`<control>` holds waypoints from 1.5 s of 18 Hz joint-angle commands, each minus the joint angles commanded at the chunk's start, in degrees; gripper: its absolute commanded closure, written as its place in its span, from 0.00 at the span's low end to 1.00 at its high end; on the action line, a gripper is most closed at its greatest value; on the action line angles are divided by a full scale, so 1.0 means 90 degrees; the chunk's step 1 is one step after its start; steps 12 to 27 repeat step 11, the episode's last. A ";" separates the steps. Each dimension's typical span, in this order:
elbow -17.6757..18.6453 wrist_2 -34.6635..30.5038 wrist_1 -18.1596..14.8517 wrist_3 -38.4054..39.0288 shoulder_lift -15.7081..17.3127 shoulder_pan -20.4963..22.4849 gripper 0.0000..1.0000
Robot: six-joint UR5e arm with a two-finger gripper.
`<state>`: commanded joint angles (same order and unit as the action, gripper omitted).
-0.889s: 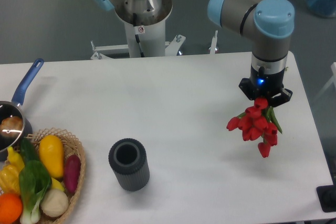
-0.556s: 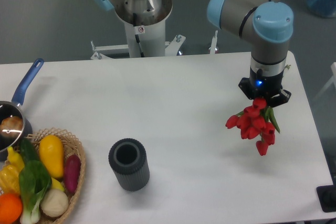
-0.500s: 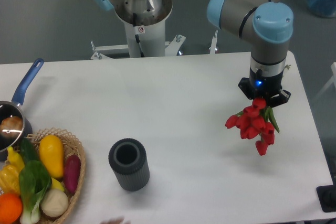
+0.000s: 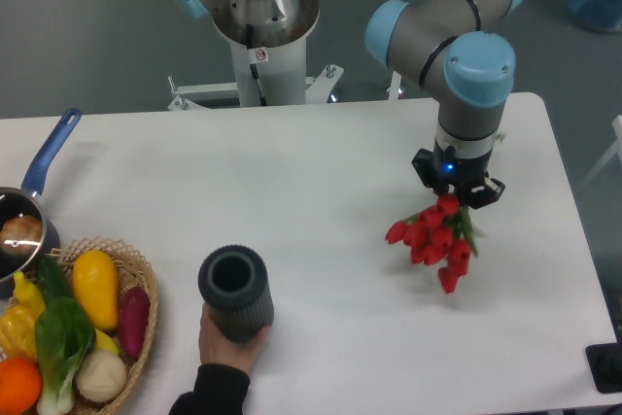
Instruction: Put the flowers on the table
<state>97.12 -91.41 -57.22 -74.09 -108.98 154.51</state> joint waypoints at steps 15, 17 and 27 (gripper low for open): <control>-0.0274 0.0010 0.0342 -0.0360 -0.0019 0.0683 0.00; -0.0274 0.0010 0.0342 -0.0360 -0.0019 0.0683 0.00; -0.0274 0.0010 0.0342 -0.0360 -0.0019 0.0683 0.00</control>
